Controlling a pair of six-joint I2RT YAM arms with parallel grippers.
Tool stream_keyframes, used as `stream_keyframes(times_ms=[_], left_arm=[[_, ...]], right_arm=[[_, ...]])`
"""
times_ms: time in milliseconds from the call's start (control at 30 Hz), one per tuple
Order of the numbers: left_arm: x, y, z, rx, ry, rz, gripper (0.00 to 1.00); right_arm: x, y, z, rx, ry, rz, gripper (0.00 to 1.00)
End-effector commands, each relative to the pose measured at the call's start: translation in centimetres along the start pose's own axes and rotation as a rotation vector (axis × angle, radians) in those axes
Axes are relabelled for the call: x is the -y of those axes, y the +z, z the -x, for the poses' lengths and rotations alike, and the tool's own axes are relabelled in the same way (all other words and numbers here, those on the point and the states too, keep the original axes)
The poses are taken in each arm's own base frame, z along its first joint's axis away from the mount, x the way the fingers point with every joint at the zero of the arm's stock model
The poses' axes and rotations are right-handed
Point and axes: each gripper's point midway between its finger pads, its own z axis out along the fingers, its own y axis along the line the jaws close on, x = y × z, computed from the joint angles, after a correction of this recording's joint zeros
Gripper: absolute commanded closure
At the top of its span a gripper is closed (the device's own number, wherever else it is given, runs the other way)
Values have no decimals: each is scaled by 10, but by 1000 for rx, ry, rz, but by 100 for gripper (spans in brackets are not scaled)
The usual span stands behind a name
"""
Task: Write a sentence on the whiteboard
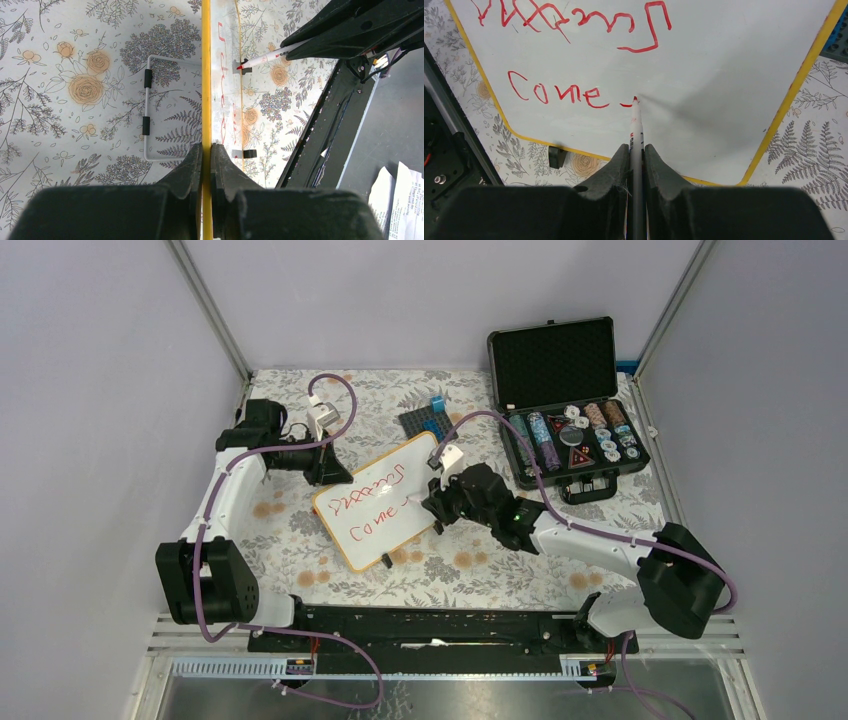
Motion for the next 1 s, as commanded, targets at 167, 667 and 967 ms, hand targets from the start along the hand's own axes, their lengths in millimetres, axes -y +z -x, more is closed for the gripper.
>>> stream_keyframes(times_ms=[167, 667, 967], left_arm=[[2, 4, -6, -22, 27, 0, 100], [1, 4, -6, -22, 25, -1, 100], [1, 5, -5, -21, 23, -5, 100]], right_arm=[[-8, 6, 33, 75, -20, 40, 100], [-5, 13, 18, 28, -15, 32, 100], [-5, 7, 10, 18, -5, 34, 100]])
